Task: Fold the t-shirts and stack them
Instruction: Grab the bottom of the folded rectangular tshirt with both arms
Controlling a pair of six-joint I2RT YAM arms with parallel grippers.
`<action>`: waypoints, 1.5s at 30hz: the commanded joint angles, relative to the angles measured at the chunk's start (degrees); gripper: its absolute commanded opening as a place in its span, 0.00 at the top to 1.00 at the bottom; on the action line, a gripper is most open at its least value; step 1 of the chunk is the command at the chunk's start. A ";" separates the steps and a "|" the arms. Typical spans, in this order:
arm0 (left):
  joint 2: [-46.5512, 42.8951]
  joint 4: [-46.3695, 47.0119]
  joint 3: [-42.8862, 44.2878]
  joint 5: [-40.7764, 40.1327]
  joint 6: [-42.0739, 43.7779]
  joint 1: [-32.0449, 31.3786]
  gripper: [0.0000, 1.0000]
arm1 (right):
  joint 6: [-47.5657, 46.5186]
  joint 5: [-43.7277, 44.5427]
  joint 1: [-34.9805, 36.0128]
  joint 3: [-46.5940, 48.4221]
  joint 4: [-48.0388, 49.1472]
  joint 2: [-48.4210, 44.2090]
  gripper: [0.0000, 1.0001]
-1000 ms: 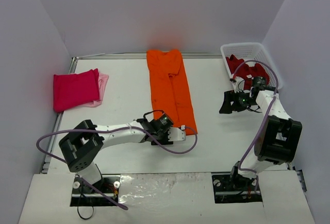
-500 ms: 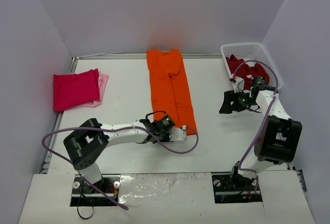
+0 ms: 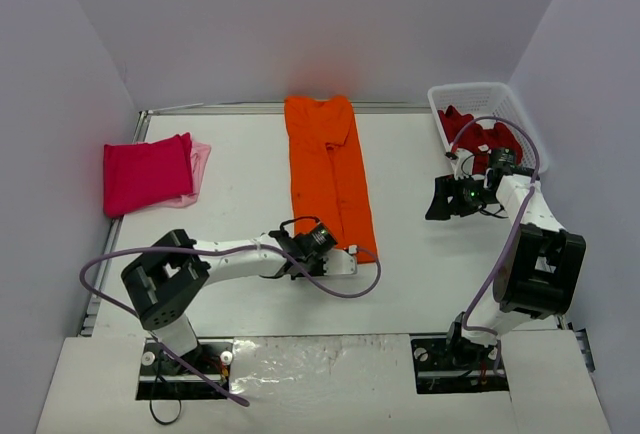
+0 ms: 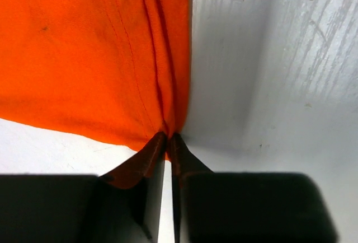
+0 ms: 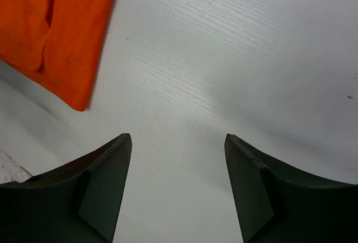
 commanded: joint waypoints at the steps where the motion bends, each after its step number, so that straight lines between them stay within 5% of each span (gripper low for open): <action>1: -2.09 -2.79 -0.36 1.37 -0.88 1.64 0.96 | -0.71 -0.43 -0.22 0.43 -1.16 -1.73 0.37; 10: -6.57 -3.32 0.43 13.05 -3.43 10.07 0.98 | -3.69 -3.68 2.06 0.60 -1.42 -2.87 0.39; 24: -8.17 -5.08 0.34 26.69 -2.90 17.02 0.98 | -28.30 -8.44 12.17 -6.69 -1.43 -18.69 0.31; 45: 6.78 -14.74 12.82 39.88 -2.64 25.55 0.98 | -31.12 12.04 39.84 -10.82 3.32 -17.03 0.36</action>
